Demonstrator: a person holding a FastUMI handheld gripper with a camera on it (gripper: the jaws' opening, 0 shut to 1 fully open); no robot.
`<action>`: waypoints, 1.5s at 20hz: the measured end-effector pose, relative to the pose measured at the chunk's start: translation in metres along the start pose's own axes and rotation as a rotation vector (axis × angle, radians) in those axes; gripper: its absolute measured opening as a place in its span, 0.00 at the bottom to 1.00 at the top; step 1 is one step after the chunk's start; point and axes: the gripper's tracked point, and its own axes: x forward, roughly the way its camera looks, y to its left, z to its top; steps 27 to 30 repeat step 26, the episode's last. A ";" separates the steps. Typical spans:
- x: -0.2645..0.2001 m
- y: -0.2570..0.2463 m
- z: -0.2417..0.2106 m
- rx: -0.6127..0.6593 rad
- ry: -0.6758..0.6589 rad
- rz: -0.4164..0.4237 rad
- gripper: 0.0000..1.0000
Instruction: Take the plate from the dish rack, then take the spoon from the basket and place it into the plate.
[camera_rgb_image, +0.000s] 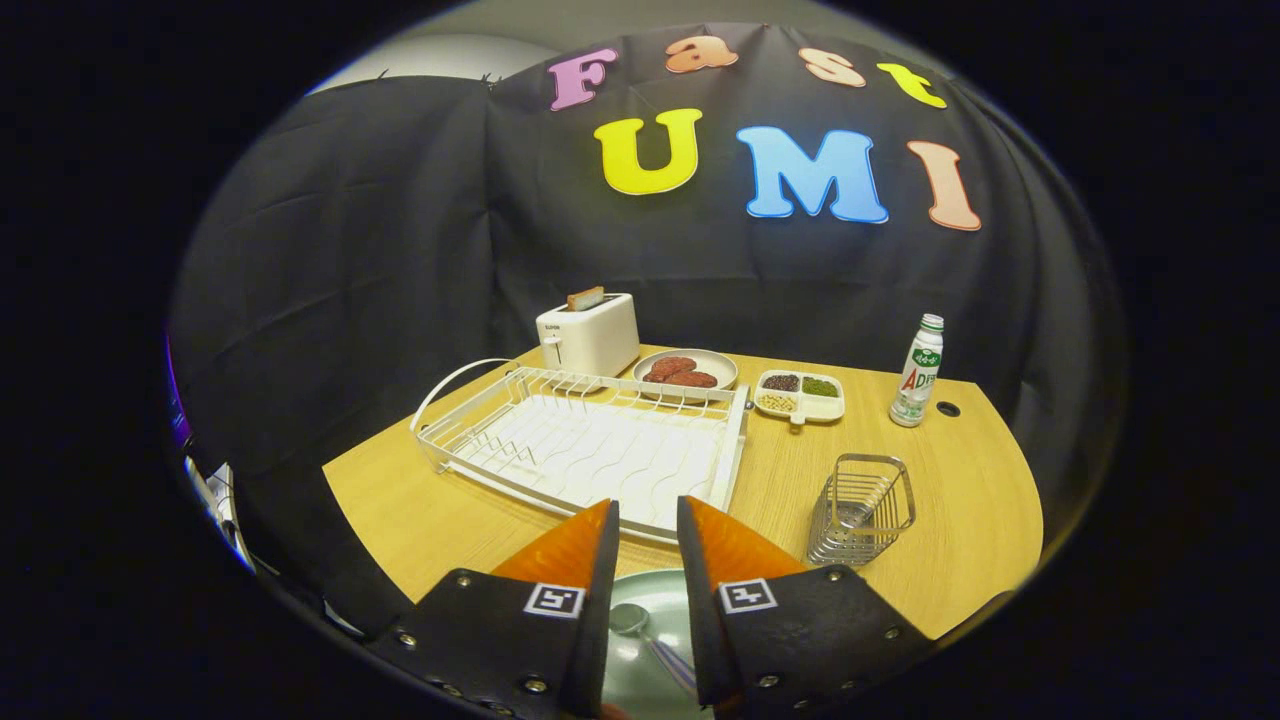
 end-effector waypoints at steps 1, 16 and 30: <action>-0.003 -0.011 0.010 -0.014 -0.020 -0.019 0.35; -0.127 -0.142 0.202 0.039 -0.455 -0.422 0.96; -0.138 -0.178 0.187 0.101 -0.452 -0.439 0.96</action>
